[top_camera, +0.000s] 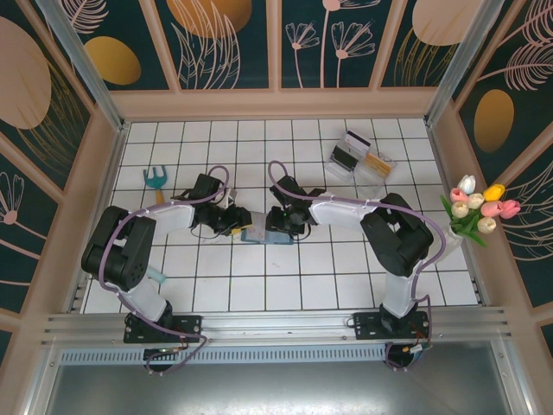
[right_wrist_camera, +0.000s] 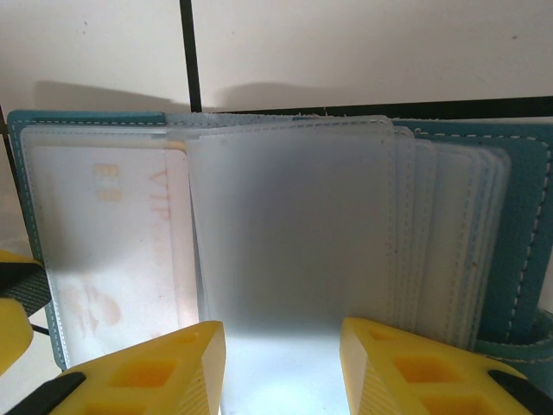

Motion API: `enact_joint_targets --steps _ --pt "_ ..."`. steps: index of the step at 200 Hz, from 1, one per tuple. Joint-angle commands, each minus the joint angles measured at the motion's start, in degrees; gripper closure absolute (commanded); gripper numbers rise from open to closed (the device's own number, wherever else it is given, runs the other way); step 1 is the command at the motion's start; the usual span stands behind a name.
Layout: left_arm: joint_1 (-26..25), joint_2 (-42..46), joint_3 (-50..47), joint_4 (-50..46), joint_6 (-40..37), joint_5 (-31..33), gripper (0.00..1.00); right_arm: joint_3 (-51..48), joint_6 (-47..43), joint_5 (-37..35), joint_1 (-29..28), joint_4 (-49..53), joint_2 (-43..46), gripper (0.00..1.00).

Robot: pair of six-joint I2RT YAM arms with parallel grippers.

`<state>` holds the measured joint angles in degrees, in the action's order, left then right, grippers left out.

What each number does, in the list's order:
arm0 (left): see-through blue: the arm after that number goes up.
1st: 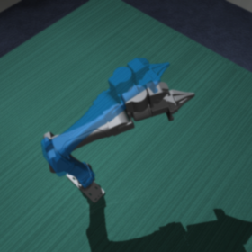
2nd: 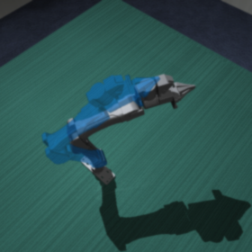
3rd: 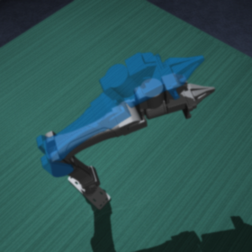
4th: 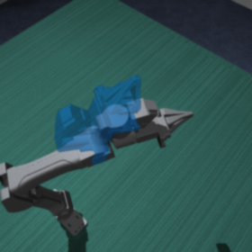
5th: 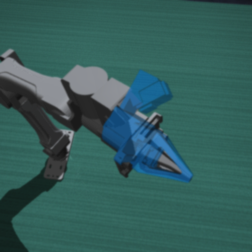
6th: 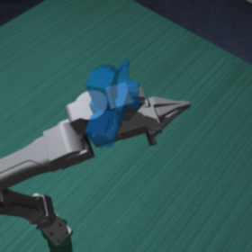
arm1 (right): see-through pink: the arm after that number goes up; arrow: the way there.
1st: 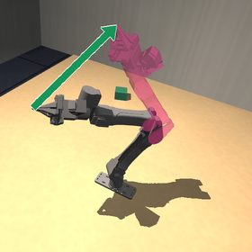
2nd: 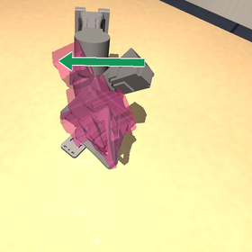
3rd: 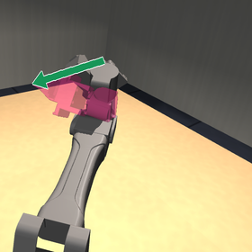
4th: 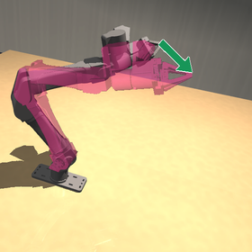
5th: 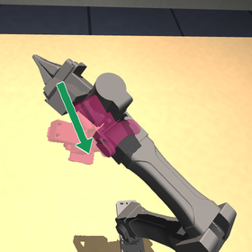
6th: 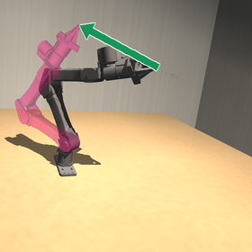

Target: Take the credit cards out of the card holder

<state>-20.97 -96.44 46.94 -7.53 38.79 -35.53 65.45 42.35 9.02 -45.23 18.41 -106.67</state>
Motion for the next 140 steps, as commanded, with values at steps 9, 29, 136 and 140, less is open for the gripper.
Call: enact_joint_targets --steps 9,29,136,140 --pt "-0.2 -1.1 0.1 0.4 -0.5 -1.1 0.62 -2.1 0.4 -1.4 -0.5 3.7 -1.1 0.58" --pt "-0.1 -0.9 0.2 -0.2 -1.2 -0.7 0.63 -1.9 0.4 -1.4 -0.4 3.6 -1.3 0.58" --pt "-0.1 0.4 0.5 -0.5 -1.9 -1.6 0.72 -1.9 0.5 -1.3 -0.6 3.7 -1.5 0.58" --pt "-0.1 0.5 0.6 -0.8 -2.0 -1.3 0.72 -1.9 0.4 -1.3 -0.6 3.7 -1.6 0.58"
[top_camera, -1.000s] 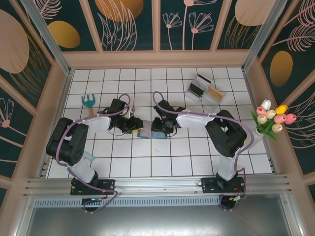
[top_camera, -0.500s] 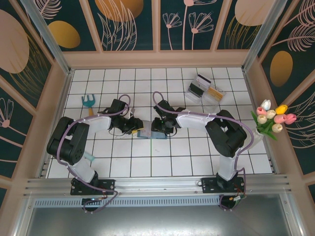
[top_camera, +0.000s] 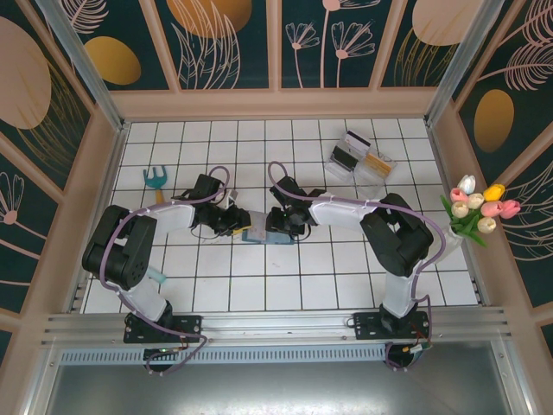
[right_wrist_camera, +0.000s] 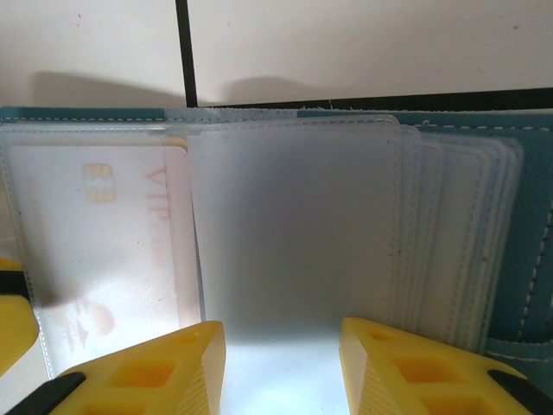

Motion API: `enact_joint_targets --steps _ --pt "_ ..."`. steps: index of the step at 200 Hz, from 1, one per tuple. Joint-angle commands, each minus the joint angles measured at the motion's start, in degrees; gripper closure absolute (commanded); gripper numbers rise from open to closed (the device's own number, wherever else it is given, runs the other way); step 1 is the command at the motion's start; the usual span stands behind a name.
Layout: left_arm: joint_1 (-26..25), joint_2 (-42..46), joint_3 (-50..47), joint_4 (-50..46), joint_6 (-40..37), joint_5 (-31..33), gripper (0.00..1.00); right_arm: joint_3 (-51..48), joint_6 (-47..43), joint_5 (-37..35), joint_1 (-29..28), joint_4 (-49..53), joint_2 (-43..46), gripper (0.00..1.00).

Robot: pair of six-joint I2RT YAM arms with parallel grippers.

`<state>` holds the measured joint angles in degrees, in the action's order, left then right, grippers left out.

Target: Take the credit cards out of the card holder

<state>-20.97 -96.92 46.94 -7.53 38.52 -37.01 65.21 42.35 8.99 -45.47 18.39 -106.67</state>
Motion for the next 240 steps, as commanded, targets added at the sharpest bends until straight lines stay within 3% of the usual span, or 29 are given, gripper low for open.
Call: enact_joint_targets --steps 1,87,240 --pt "-0.1 1.0 0.6 -0.8 -1.8 0.2 0.72 -1.7 0.4 -1.3 -0.3 3.7 -1.6 0.58" --pt "-0.1 1.4 1.1 -2.4 -2.4 2.2 0.69 -2.3 0.4 -1.3 -0.3 3.5 -1.2 0.58" --pt "-0.1 1.9 0.6 1.0 -0.9 -2.7 0.82 -2.1 0.7 -0.8 -0.3 3.1 -0.7 0.58"
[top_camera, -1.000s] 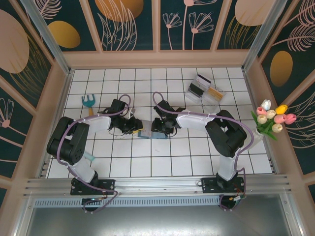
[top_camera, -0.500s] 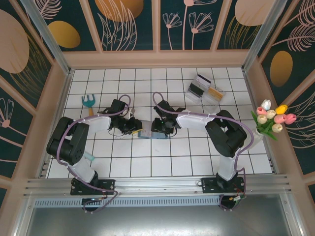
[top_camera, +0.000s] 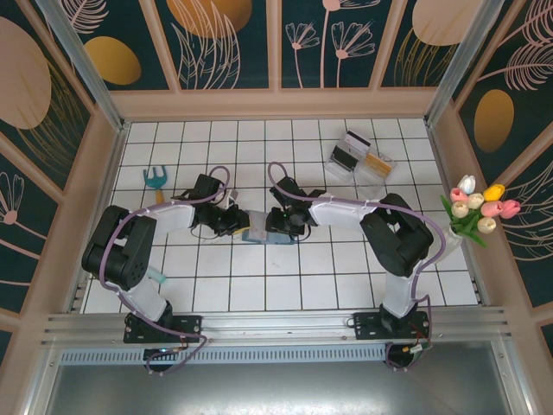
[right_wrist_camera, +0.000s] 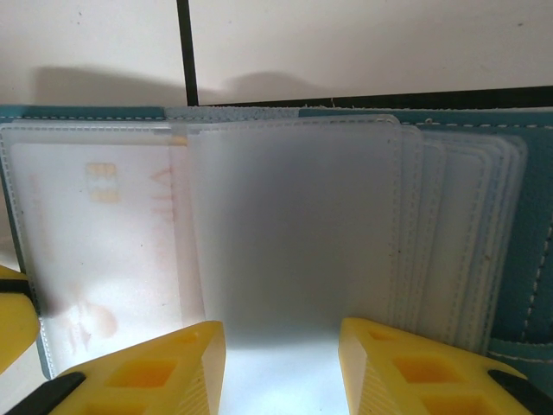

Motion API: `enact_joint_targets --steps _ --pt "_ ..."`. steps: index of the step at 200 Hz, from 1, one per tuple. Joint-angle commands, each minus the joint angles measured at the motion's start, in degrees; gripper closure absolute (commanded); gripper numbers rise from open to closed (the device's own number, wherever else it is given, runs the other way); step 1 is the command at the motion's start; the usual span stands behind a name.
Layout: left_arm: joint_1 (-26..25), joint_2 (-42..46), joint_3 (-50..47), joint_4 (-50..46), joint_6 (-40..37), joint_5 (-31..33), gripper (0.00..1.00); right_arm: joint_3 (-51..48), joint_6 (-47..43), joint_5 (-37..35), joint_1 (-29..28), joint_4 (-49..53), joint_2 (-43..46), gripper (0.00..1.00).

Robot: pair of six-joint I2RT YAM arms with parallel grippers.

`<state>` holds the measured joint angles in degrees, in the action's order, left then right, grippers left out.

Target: Take the credit cards out of the card holder

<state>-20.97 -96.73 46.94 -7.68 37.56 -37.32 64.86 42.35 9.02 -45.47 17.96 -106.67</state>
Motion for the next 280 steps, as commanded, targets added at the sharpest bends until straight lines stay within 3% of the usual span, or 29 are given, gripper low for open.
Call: enact_joint_targets --steps 1,48,71,112,133,173,236,280 --pt "-0.1 1.7 0.6 1.3 0.1 -2.4 0.83 -1.7 0.7 -0.8 -0.3 3.5 -0.6 0.58" --pt "-0.2 3.0 -0.4 5.2 1.4 -7.3 0.8 -2.6 2.4 0.4 0.1 -0.7 5.5 0.58" --pt "-0.6 2.9 0.0 5.6 1.4 -8.3 0.79 -4.3 3.2 4.5 0.9 -4.9 8.7 0.58" --pt "-1.5 2.1 0.7 6.2 1.7 -8.4 0.78 -4.1 3.9 3.6 1.4 -4.1 10.6 0.58" --pt "-1.6 2.0 1.3 4.0 1.2 -5.0 0.74 -4.4 4.0 2.9 1.5 -3.7 11.0 0.58" --pt "-1.5 1.2 3.7 -4.2 -0.7 8.0 0.69 -4.4 4.1 2.8 1.5 -2.4 9.2 0.58" --pt "-1.6 -0.9 3.7 -2.7 0.0 5.7 0.78 -3.8 3.6 3.0 1.6 -1.0 4.6 0.59" --pt "-1.5 -3.0 3.6 -2.8 0.5 6.2 0.77 -3.6 3.0 2.9 1.6 0.1 2.0 0.59"
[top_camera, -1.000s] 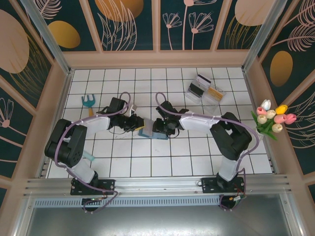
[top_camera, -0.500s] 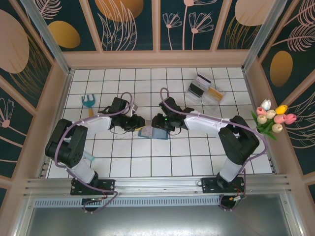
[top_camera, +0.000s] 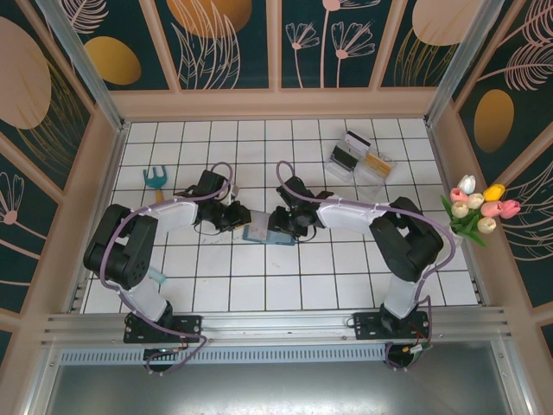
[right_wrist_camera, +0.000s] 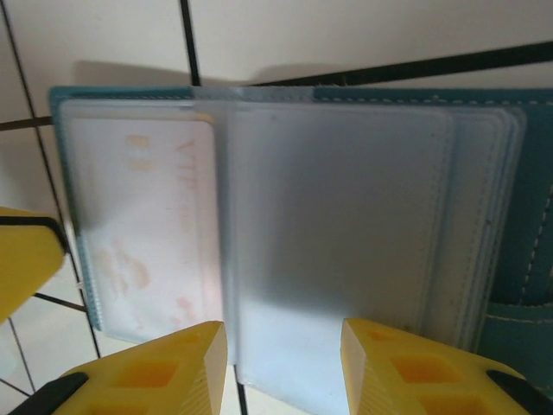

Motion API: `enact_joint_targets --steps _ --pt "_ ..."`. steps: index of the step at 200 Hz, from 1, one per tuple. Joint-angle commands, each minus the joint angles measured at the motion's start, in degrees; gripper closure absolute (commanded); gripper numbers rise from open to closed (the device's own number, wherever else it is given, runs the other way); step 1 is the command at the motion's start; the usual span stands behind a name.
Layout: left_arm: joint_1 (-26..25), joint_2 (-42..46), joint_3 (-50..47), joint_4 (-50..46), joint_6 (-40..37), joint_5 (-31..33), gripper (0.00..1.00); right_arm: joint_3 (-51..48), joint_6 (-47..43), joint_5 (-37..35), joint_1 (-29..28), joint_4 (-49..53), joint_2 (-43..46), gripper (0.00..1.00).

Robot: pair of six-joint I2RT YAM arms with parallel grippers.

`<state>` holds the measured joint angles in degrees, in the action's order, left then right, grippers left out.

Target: Take the credit cards out of the card holder

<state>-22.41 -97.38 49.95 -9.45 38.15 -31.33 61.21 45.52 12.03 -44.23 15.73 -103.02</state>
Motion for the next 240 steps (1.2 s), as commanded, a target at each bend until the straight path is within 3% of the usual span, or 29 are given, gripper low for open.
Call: enact_joint_targets --steps 1,49,103,151,240 --pt "-0.1 -2.3 0.6 -1.0 -0.1 0.2 0.77 0.1 -0.2 -0.2 0.4 2.3 -1.7 0.59" --pt "-0.1 -3.7 0.2 0.3 -0.2 -4.1 0.73 -0.5 -0.5 -0.3 0.5 2.3 -3.1 0.59" --pt "-0.1 -1.2 -0.8 6.8 1.9 -12.8 0.83 -0.8 -0.8 0.8 0.7 1.2 -2.6 0.59" --pt "0.0 1.4 -3.1 12.7 4.1 -17.9 0.84 -1.9 0.0 2.2 1.5 -1.9 1.4 0.59" --pt "-0.9 0.6 -4.1 17.8 7.0 -19.7 0.81 -11.6 4.7 12.8 4.8 -19.4 9.0 0.58"
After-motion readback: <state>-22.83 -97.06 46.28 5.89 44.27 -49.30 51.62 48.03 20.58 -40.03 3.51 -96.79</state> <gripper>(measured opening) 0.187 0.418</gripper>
